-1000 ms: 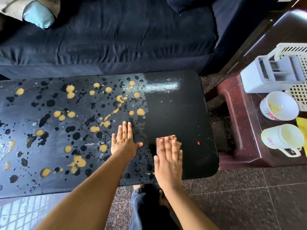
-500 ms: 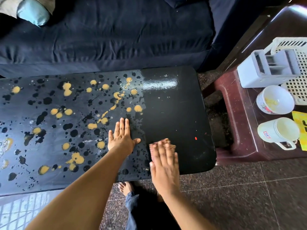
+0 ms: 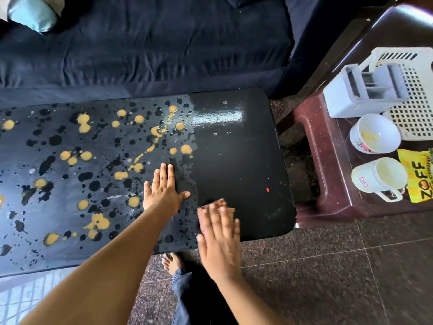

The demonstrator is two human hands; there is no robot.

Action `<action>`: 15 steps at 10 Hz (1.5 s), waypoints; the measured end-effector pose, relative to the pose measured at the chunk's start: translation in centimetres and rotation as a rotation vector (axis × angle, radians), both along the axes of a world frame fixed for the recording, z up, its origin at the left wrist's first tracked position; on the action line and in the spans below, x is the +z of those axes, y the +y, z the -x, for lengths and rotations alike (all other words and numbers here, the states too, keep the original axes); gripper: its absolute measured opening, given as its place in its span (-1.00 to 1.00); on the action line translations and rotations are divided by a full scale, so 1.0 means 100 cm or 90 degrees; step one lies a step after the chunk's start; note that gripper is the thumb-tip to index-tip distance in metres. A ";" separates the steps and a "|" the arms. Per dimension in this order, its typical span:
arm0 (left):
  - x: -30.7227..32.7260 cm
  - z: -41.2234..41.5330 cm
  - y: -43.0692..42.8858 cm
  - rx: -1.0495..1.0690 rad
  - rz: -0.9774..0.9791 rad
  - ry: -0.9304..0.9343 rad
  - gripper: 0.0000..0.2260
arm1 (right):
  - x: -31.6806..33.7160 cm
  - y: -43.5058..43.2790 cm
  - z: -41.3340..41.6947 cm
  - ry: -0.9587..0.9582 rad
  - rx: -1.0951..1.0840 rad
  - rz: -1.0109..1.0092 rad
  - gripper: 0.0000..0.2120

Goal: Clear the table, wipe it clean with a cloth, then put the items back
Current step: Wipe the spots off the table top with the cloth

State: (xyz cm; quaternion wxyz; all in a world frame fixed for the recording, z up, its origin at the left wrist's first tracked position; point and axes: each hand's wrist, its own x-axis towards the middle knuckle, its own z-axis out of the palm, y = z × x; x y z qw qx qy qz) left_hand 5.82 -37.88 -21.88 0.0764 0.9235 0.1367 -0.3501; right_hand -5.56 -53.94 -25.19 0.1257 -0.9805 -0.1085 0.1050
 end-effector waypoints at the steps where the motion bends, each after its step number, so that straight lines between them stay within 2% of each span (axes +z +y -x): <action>1: -0.001 0.000 0.000 0.006 0.003 -0.005 -0.24 | -0.005 -0.001 0.002 -0.012 0.113 -0.001 -0.37; 2: -0.002 0.001 0.001 0.004 -0.005 -0.002 -0.23 | -0.006 -0.029 -0.005 -0.030 0.211 0.023 -0.37; 3: -0.002 0.002 0.001 0.003 0.001 -0.004 -0.23 | -0.007 -0.065 -0.010 -0.055 0.207 0.035 -0.37; 5: -0.003 0.003 0.002 0.003 0.007 -0.010 -0.22 | -0.009 -0.123 -0.015 -0.053 -0.094 0.034 -0.45; 7: -0.003 0.002 0.000 0.003 0.014 -0.011 -0.22 | -0.008 -0.103 -0.011 -0.080 -0.417 -0.072 -0.48; 8: -0.003 0.002 0.002 -0.001 0.010 -0.012 -0.22 | -0.011 -0.091 -0.005 -0.083 -0.494 -0.108 -0.49; 9: -0.002 0.002 0.002 -0.004 0.010 -0.004 -0.22 | -0.015 -0.074 0.012 -0.075 -0.500 -0.117 -0.35; 10: -0.002 0.002 0.000 -0.004 0.012 -0.006 -0.22 | -0.007 -0.037 0.035 -0.046 -0.412 -0.165 -0.30; 11: -0.002 0.001 0.000 -0.005 0.006 -0.009 -0.22 | 0.001 0.012 0.053 0.004 -0.278 -0.219 -0.39; 12: -0.002 0.002 0.001 -0.004 0.000 -0.008 -0.22 | 0.008 0.045 0.058 0.039 -0.226 -0.284 -0.44; 13: -0.003 0.003 0.002 -0.006 -0.002 -0.008 -0.22 | 0.021 0.035 0.045 0.009 -0.284 -0.391 -0.42; 14: -0.003 0.002 0.002 -0.009 -0.001 -0.012 -0.22 | 0.040 -0.015 0.011 -0.002 -0.297 -0.421 -0.45; 15: -0.004 0.002 0.003 -0.007 0.001 -0.016 -0.22 | 0.051 -0.081 -0.046 0.048 -0.233 -0.236 -0.50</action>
